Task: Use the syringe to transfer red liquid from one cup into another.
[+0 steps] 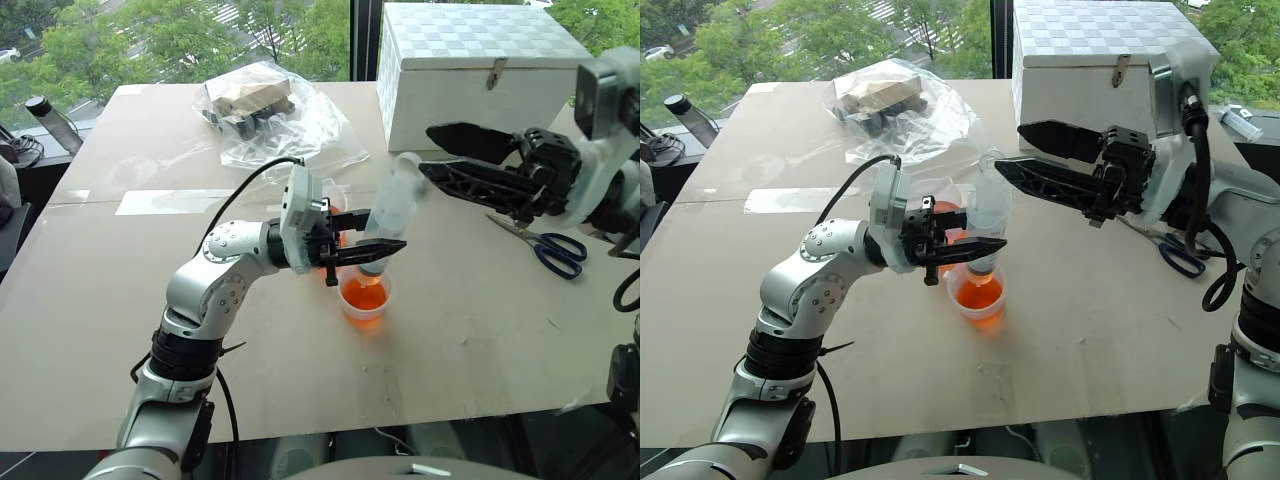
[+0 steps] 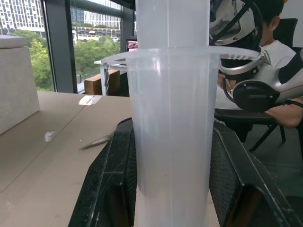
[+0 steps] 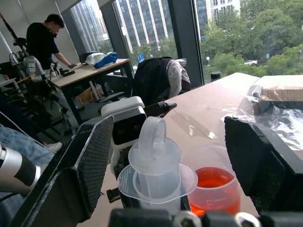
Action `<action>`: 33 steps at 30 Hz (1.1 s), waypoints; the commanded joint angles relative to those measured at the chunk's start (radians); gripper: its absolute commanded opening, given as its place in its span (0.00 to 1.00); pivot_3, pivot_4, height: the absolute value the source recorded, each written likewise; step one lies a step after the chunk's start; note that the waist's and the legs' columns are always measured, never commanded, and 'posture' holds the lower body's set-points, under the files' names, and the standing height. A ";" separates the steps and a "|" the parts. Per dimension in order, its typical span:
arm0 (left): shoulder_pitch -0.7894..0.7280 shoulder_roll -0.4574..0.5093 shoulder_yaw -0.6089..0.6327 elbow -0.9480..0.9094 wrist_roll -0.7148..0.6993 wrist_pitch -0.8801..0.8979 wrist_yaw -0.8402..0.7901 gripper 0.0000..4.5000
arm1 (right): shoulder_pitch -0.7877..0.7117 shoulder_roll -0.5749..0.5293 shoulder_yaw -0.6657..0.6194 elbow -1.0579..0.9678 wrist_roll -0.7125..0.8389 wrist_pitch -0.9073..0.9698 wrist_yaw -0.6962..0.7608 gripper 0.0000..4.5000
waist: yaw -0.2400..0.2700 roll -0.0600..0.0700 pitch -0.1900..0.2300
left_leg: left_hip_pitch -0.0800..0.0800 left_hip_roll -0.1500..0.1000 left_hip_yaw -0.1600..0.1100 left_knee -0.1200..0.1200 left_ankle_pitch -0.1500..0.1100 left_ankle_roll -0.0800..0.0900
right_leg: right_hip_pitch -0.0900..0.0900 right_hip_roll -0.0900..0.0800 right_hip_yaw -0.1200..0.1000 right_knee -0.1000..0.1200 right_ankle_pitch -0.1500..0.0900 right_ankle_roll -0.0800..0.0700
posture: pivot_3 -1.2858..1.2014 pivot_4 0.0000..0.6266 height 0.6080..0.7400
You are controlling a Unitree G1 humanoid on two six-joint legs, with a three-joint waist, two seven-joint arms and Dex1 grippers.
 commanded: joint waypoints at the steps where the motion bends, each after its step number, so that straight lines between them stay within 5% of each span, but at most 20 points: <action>1: -0.007 -0.008 0.000 -0.003 0.009 -0.035 -0.012 0.31 | -0.002 -0.010 0.013 -0.034 0.014 -0.008 -0.021 0.83 | 0.000 0.000 0.000 | 0.000 0.000 0.000 0.000 0.000 0.000 | 0.000 0.000 0.000 0.000 0.000 0.000 | 0.52 0.24 1.00; 3: -0.007 -0.010 0.001 0.002 0.012 -0.039 -0.014 0.31 | -0.003 -0.011 0.023 -0.036 0.023 -0.011 -0.022 0.70 | 0.000 0.000 0.000 | 0.000 0.000 0.000 0.000 0.000 0.000 | 0.000 0.000 0.000 0.000 0.000 0.000 | 0.52 0.24 1.00; 8: -0.009 -0.010 0.006 0.007 0.013 -0.042 -0.017 0.31 | -0.001 -0.012 0.045 -0.038 0.034 -0.004 -0.032 0.15 | 0.000 0.000 0.000 | 0.000 0.000 0.000 0.000 0.000 0.000 | 0.000 0.000 0.000 0.000 0.000 0.000 | 0.52 0.24 1.00; 10: -0.011 -0.012 0.010 0.010 0.013 -0.042 -0.018 0.31 | 0.011 -0.016 0.055 -0.043 0.030 -0.002 -0.029 0.01 | 0.000 0.000 0.000 | 0.000 0.000 0.000 0.000 0.000 0.000 | 0.000 0.000 0.000 0.000 0.000 0.000 | 0.52 0.24 1.00; 33: -0.037 -0.062 0.040 -0.023 -0.037 0.005 0.025 0.31 | 0.041 -0.123 0.149 -0.058 0.093 0.088 -0.011 0.01 | 0.000 0.000 0.000 | 0.000 0.000 0.000 0.000 0.000 0.000 | 0.000 0.000 0.000 0.000 0.000 0.000 | 0.52 0.24 1.00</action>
